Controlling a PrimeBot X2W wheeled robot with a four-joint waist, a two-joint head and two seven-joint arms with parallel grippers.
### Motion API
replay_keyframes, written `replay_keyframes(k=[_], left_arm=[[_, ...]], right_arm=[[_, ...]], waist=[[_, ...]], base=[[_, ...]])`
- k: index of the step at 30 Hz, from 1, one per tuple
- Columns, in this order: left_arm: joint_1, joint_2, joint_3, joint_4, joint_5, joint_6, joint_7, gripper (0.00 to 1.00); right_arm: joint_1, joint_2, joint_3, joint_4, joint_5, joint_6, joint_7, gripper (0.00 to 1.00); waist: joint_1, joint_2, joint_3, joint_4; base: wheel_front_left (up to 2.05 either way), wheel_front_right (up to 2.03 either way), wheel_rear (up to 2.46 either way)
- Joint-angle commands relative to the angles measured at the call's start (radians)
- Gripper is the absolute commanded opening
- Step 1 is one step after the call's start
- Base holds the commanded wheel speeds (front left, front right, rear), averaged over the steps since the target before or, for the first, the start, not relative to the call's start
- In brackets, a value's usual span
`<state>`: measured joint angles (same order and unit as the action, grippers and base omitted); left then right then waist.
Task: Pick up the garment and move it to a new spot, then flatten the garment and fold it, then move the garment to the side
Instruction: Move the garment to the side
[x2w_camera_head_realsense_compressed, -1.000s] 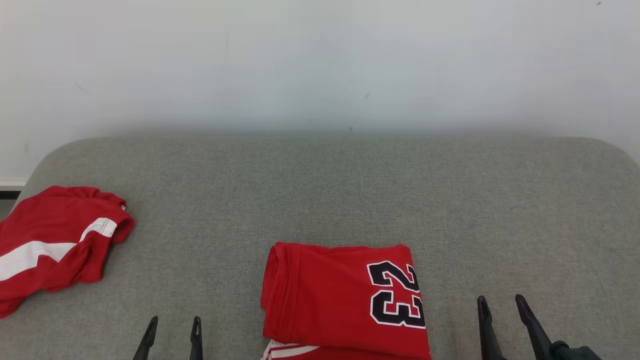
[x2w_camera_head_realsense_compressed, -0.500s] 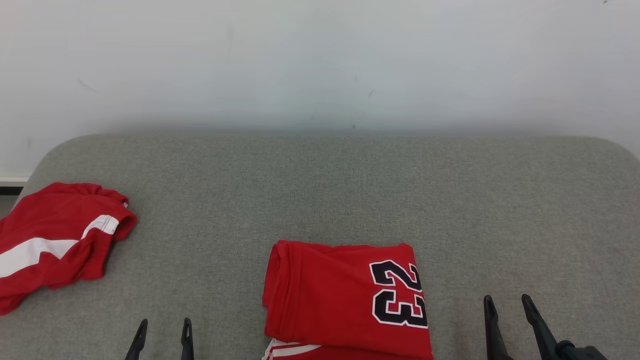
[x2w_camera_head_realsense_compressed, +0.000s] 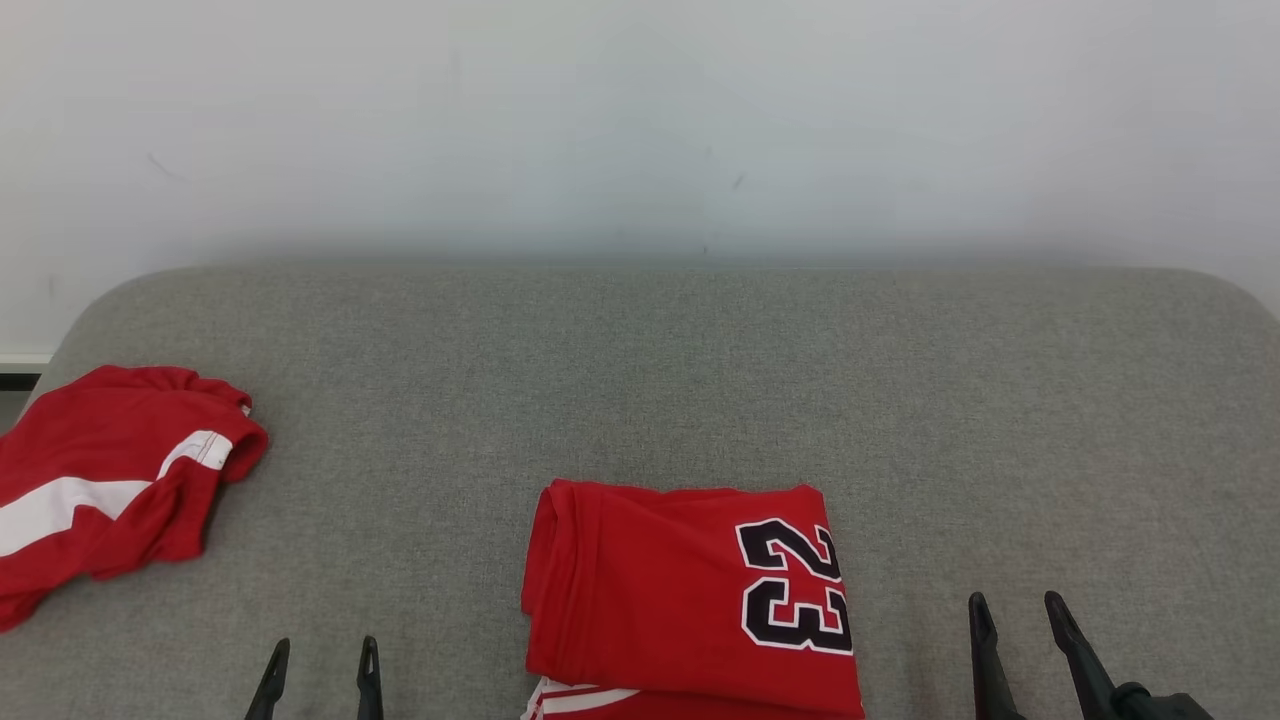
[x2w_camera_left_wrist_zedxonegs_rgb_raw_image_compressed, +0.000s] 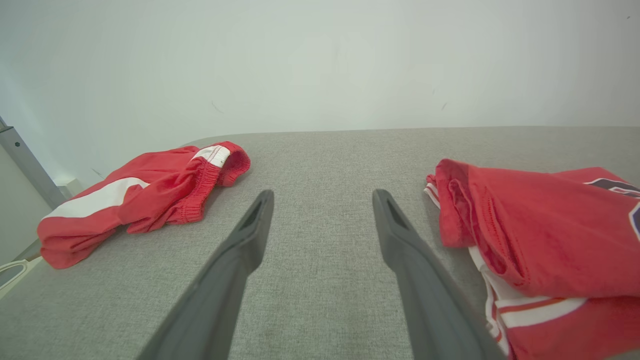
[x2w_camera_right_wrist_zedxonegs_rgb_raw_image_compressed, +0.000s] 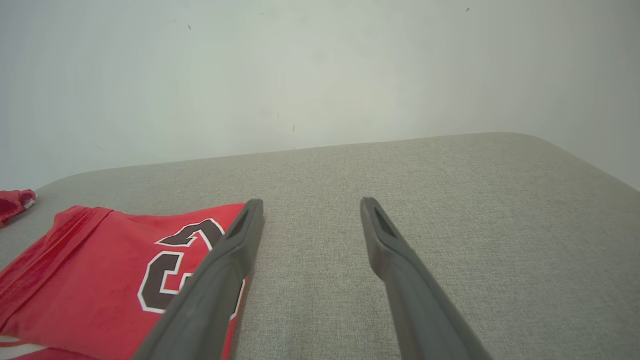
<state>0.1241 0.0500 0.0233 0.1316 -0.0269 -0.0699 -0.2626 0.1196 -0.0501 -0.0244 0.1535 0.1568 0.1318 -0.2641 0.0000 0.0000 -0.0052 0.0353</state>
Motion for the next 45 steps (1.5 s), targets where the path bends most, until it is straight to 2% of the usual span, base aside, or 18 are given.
replay_keyframes(k=[1,25,33,36,45], left_arm=[[0.012,0.001,0.003,-0.003,0.000,0.001,-0.003,1.00],[0.012,0.001,0.006,0.001,-0.007,0.001,-0.003,1.00],[-0.003,0.001,-0.004,0.003,-0.020,0.003,-0.003,1.00],[-0.005,0.001,-0.009,0.004,-0.023,0.006,-0.003,1.00],[-0.019,0.001,-0.026,0.016,-0.030,-0.002,-0.003,1.00]], right_arm=[[-0.005,-0.001,-0.002,0.004,-0.005,-0.002,0.000,1.00],[-0.003,-0.001,0.006,-0.001,-0.008,-0.002,0.000,1.00],[-0.046,-0.001,0.070,0.020,-0.003,-0.002,0.000,1.00],[-0.094,-0.001,0.101,0.060,-0.009,-0.002,0.000,1.00],[-0.313,-0.001,0.118,0.408,0.014,-0.002,0.000,1.00]], waist=[[0.0000,0.0000,0.000,0.000],[0.0000,0.0000,0.002,0.004],[0.0000,0.0000,0.007,0.024],[0.0000,0.0000,0.012,0.033],[0.0000,0.0000,0.028,0.077]], base=[[0.00,0.00,0.00],[0.00,0.00,0.00],[0.00,0.00,0.00],[0.00,0.00,0.00],[0.00,0.00,0.00]])
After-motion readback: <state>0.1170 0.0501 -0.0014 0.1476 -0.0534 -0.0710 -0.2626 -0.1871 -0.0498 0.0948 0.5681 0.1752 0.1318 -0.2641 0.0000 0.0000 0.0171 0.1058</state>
